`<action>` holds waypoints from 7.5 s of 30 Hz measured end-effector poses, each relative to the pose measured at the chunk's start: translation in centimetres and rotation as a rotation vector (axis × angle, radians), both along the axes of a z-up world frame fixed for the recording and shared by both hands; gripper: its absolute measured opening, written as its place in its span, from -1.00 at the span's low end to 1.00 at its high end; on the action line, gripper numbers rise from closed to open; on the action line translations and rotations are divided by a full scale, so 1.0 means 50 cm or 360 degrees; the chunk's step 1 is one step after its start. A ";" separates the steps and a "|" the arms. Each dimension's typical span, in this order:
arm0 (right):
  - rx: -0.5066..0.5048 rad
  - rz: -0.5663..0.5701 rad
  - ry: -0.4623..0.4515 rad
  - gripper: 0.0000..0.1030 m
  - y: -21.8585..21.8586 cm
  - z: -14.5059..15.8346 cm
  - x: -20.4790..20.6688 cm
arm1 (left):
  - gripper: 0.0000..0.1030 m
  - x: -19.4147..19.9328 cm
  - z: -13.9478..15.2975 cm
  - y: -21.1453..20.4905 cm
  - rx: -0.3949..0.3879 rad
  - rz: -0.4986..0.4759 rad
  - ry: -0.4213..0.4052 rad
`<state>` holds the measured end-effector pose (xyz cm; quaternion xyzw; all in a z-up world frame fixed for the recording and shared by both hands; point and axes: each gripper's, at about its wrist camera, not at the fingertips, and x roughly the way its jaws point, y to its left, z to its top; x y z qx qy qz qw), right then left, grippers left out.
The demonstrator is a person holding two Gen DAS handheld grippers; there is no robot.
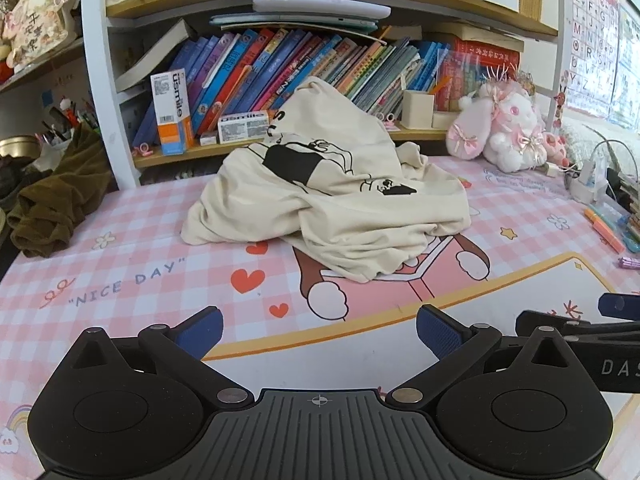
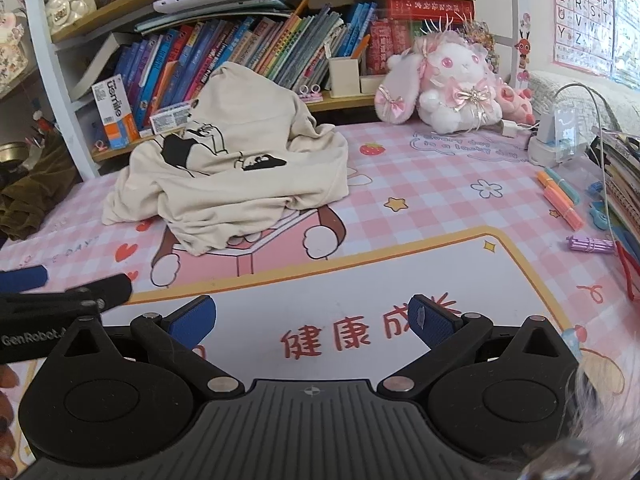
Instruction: Fold clothes
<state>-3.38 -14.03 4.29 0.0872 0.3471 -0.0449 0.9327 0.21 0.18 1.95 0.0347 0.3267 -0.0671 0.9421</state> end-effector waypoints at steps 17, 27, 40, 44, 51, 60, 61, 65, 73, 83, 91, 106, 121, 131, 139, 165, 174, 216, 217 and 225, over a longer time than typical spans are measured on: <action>0.0048 -0.0029 0.0013 1.00 -0.027 0.004 -0.016 | 1.00 -0.009 -0.008 -0.018 -0.0049 -0.0058 0.0008; -0.0038 -0.0005 -0.0012 1.00 -0.036 0.013 -0.025 | 1.00 -0.002 -0.011 -0.035 -0.0043 -0.0034 0.0045; -0.0111 0.0094 -0.0159 1.00 -0.048 0.032 -0.041 | 1.00 0.016 -0.011 -0.069 0.0044 0.0017 0.0023; -0.0077 0.0090 -0.0132 1.00 -0.066 0.025 -0.037 | 1.00 0.019 -0.012 -0.091 0.0051 -0.0008 0.0023; -0.0024 0.0079 -0.0112 1.00 -0.097 0.008 -0.033 | 1.00 0.023 -0.016 -0.127 0.0072 -0.0020 0.0034; 0.0005 0.0102 -0.0083 1.00 -0.134 -0.008 -0.026 | 1.00 0.034 -0.021 -0.152 0.0097 0.0043 0.0044; 0.0007 0.0108 -0.0082 1.00 -0.138 -0.009 -0.025 | 1.00 0.040 -0.023 -0.157 0.0137 0.0054 0.0044; 0.0012 0.0135 -0.0082 1.00 -0.153 -0.015 -0.023 | 1.00 0.064 -0.032 -0.169 0.0276 0.0071 0.0012; 0.0088 0.0131 -0.0031 1.00 -0.204 -0.027 0.000 | 1.00 0.131 -0.061 -0.215 0.0478 0.0001 -0.0040; 0.0191 0.0129 0.0031 1.00 -0.267 -0.042 0.029 | 0.99 0.206 -0.127 -0.298 0.0801 -0.0162 -0.0128; 0.0279 0.0081 0.0095 1.00 -0.305 -0.062 0.036 | 0.62 0.277 -0.132 -0.311 0.0867 -0.0105 -0.0130; 0.0227 0.0070 0.0133 1.00 -0.297 -0.067 0.013 | -0.70 0.286 -0.095 -0.264 0.0625 -0.0059 -0.0029; 0.0213 0.0082 0.0122 1.00 -0.281 -0.058 -0.023 | -0.71 0.214 -0.058 -0.257 0.0576 -0.0108 -0.0041; 0.0194 0.0078 0.0119 1.00 -0.291 -0.060 -0.035 | -0.71 0.214 -0.042 -0.260 0.0546 -0.0067 -0.0048; 0.0206 0.0071 0.0119 1.00 -0.301 -0.063 -0.035 | -0.71 0.209 -0.035 -0.265 0.0553 -0.0057 -0.0055; 0.0198 0.0080 0.0141 1.00 -0.288 -0.068 -0.033 | -0.72 0.193 -0.023 -0.252 0.0515 -0.0036 -0.0066; 0.0151 0.0106 0.0126 1.00 -0.260 -0.057 -0.017 | -0.73 0.155 0.018 -0.222 0.0394 -0.0013 -0.0154; -0.1364 0.1143 -0.0308 0.47 0.328 -0.133 -0.050 | -0.89 -0.131 0.222 0.204 -0.0060 -0.0344 -0.0513; -0.1380 0.1089 -0.0317 -0.19 0.327 -0.131 -0.036 | -0.88 -0.124 0.216 0.211 -0.0054 -0.0357 -0.0479; -0.1109 0.0848 -0.0445 -0.94 0.199 0.058 0.029 | -0.26 -0.094 0.096 0.217 0.0190 -0.0475 -0.0050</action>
